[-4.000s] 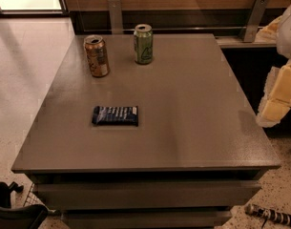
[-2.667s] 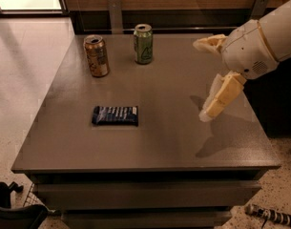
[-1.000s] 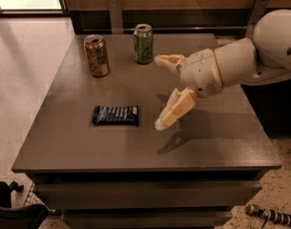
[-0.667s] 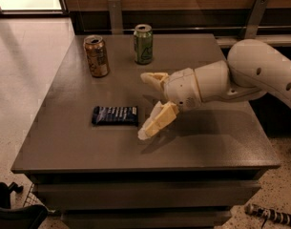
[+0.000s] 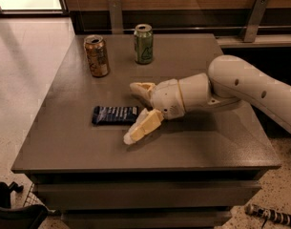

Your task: Pick rxbar blueberry

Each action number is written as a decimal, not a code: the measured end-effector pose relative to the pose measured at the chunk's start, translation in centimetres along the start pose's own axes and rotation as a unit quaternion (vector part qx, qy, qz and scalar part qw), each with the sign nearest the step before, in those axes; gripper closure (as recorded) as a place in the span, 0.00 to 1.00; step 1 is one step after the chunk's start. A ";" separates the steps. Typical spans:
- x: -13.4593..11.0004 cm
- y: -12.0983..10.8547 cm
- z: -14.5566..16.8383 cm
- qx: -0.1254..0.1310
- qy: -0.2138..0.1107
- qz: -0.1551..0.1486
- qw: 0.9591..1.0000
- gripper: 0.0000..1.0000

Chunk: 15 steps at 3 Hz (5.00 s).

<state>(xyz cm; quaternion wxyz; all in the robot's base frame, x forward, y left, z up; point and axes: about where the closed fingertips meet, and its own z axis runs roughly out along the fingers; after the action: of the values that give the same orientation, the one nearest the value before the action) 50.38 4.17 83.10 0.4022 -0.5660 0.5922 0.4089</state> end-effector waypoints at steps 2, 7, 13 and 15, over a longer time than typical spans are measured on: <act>1.3 0.2 1.8 0.011 0.011 0.030 0.999 0.00; 1.4 0.3 2.1 0.017 0.011 0.033 0.999 1.00; 1.3 0.2 2.1 0.017 0.011 0.032 0.999 1.00; 1.3 0.2 2.1 0.017 0.011 0.032 0.999 1.00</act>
Offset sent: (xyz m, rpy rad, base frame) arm -0.0002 0.0107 -0.0331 -0.0153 0.0700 -0.0894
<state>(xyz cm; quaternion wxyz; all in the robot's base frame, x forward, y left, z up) 50.12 5.66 81.18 0.3918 -0.5443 0.6215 0.4050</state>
